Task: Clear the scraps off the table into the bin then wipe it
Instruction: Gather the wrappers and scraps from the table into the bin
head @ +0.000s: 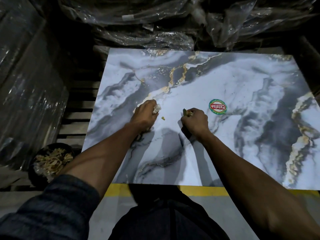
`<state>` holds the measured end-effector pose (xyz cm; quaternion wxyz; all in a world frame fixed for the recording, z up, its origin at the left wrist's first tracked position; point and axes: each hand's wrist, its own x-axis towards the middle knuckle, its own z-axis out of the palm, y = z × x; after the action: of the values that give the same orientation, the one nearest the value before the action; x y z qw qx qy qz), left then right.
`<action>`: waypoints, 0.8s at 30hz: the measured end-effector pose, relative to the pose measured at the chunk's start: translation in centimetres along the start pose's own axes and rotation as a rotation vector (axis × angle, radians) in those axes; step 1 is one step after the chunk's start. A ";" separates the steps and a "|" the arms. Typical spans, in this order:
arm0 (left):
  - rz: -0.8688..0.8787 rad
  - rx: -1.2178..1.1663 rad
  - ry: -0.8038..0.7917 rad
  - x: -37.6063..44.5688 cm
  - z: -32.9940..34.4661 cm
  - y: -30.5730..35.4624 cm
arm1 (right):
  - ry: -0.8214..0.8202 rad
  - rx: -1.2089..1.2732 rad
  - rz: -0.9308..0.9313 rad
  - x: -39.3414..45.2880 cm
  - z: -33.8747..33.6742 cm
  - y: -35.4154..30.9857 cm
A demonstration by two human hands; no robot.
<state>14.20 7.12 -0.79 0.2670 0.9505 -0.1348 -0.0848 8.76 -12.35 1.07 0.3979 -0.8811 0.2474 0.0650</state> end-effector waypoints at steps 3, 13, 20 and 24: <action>0.011 0.061 -0.030 1.1 0.2 0.1 | -0.002 0.102 0.040 0.6 -0.2 -0.3; 0.098 0.166 -0.017 2.8 1.3 0.0 | -0.019 0.114 0.010 1.7 -0.2 -1.0; 0.033 0.068 0.009 3.1 1.0 0.6 | -0.034 0.094 -0.024 1.5 -0.2 -1.3; -0.184 -0.117 0.110 3.2 0.4 0.8 | -0.084 0.065 -0.045 1.2 0.3 -1.3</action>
<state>16.96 5.32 -1.01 0.3198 0.9449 -0.0270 -0.0646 10.42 -11.86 1.38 0.4377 -0.8695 0.2126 0.0846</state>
